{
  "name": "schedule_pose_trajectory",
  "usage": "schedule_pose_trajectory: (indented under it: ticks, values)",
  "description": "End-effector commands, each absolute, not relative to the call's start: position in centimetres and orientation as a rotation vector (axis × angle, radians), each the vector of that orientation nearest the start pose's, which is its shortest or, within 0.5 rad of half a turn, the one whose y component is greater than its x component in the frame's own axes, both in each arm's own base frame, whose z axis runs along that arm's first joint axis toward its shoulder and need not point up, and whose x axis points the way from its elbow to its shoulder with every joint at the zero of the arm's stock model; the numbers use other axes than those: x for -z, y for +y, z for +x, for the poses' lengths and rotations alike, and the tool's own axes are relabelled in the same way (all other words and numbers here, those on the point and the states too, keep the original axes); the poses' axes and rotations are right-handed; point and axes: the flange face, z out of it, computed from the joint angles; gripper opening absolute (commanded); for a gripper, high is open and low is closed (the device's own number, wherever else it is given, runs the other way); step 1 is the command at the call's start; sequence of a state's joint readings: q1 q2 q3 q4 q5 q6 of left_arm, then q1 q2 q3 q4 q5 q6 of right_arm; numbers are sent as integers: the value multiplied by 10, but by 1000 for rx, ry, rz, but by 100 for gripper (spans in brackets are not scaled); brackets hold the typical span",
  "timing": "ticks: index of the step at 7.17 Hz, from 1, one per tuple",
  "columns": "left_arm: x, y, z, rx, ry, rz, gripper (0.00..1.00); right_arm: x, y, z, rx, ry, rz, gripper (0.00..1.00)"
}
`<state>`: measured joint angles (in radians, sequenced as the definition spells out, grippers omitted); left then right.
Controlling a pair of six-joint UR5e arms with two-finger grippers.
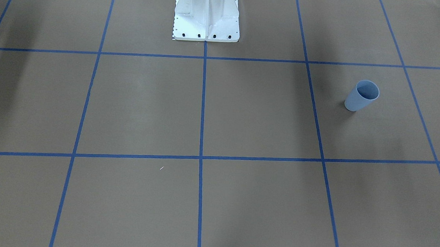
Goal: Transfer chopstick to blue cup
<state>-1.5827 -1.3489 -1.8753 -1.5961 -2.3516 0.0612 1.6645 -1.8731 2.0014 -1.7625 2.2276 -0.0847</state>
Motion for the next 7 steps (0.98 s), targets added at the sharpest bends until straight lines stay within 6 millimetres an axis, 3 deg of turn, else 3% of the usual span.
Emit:
schedule_pose_trajectory:
  ticks: [1,4,5,6,7]
  values:
    - [-597,-407,-69,-96,770,150,98,-597,-349,105,-25,-664,9,100]
    - [-578,-417,-71,-116,772,214,98,-573,-377,108,-7,-668,107,100]
    - [-567,-431,-71,-129,770,245,98,-566,-387,110,10,-674,175,100]
    - [-548,-458,-71,-147,769,301,98,-561,-387,107,29,-722,208,100]
    - [-541,-469,-71,-164,766,327,98,-556,-385,110,49,-733,271,100]
